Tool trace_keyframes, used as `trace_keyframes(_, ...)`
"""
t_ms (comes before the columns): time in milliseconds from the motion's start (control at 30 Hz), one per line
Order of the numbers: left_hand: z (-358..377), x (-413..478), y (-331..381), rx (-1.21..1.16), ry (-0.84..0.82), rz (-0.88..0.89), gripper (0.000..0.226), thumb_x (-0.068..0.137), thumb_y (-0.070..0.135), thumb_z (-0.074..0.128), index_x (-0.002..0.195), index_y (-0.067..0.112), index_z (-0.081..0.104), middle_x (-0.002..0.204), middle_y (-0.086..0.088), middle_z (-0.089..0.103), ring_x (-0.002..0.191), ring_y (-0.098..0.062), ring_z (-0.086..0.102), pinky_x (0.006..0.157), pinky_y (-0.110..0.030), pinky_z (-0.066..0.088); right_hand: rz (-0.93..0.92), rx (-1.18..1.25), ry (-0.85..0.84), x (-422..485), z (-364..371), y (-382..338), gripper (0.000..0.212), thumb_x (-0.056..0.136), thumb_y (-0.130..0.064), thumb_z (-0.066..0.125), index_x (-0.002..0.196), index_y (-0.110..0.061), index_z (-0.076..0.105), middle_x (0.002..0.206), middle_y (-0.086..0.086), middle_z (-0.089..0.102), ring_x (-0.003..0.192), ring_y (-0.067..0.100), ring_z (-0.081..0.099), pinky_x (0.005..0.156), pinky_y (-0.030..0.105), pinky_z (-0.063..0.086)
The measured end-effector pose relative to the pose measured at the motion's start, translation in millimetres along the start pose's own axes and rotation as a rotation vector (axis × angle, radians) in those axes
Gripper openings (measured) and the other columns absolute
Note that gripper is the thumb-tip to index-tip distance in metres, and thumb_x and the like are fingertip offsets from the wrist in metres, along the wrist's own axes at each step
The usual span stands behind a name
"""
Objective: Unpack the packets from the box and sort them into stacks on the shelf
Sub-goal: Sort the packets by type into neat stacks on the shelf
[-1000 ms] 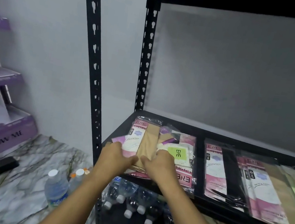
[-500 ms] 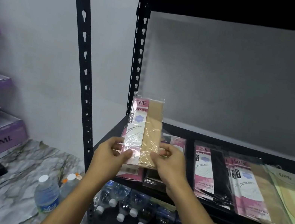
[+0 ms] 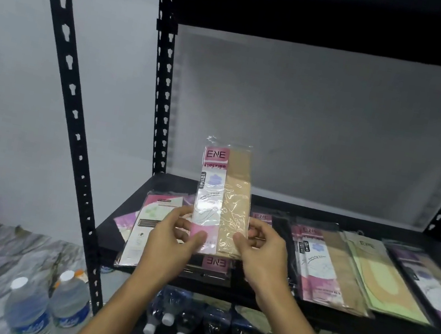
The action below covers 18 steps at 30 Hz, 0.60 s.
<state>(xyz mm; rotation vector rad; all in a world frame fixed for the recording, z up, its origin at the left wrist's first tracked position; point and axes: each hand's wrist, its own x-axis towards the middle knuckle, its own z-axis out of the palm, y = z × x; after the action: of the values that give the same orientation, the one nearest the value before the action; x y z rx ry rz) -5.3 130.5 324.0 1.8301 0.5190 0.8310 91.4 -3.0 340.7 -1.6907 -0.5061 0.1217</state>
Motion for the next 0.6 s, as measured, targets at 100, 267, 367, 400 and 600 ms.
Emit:
trace_keyframes(100, 26, -3, 11, 0.005, -0.05, 0.026, 0.041, 0.085, 0.017, 0.072, 0.119, 0.03, 0.054, 0.093, 0.005, 0.06, 0.073, -0.008, 0.059, 0.055, -0.018, 0.052, 0.023, -0.014, 0.043, 2, -24, 9, 0.033, 0.085, -0.01, 0.068, 0.115, -0.023, 0.06, 0.093, -0.004, 0.062, 0.073, 0.007, 0.063, 0.06, 0.02, 0.054)
trace_keyframes(267, 75, -6, 26, 0.023, -0.14, 0.029, 0.045, 0.086, 0.017, 0.071, 0.126, 0.023, 0.053, 0.088, 0.006, 0.061, 0.07, -0.007, 0.061, 0.054, -0.016, 0.05, 0.036, -0.067, 0.129, 5, -72, 22, 0.029, 0.086, -0.009, 0.066, 0.113, -0.019, 0.062, 0.089, -0.006, 0.062, 0.078, 0.005, 0.059, 0.066, 0.016, 0.048)
trace_keyframes(367, 104, -7, 33, 0.037, -0.195, 0.028, 0.046, 0.087, 0.017, 0.07, 0.129, 0.021, 0.053, 0.091, 0.006, 0.062, 0.072, -0.01, 0.062, 0.055, -0.016, 0.051, 0.037, -0.125, 0.188, 6, -100, 27, 0.032, 0.087, -0.011, 0.066, 0.118, -0.019, 0.061, 0.091, -0.007, 0.061, 0.079, 0.005, 0.058, 0.07, 0.021, 0.05)
trace_keyframes(400, 113, -8, 36, 0.041, -0.211, 0.027, 0.046, 0.087, 0.017, 0.069, 0.129, 0.021, 0.052, 0.092, 0.006, 0.061, 0.072, -0.01, 0.062, 0.055, -0.016, 0.052, 0.044, -0.149, 0.203, 8, -109, 30, 0.034, 0.087, -0.012, 0.066, 0.12, -0.017, 0.061, 0.093, -0.006, 0.06, 0.08, 0.006, 0.059, 0.072, 0.023, 0.051)
trace_keyframes(600, 164, -15, 48, 0.111, -0.302, 0.047, 0.04, 0.088, 0.021, 0.068, 0.126, 0.019, 0.054, 0.087, 0.008, 0.061, 0.067, -0.002, 0.057, 0.052, -0.007, 0.042, 0.127, -0.227, 0.255, 14, -155, 49, 0.04, 0.085, -0.013, 0.066, 0.125, -0.009, 0.06, 0.1, 0.002, 0.066, 0.089, 0.017, 0.065, 0.087, 0.039, 0.055)
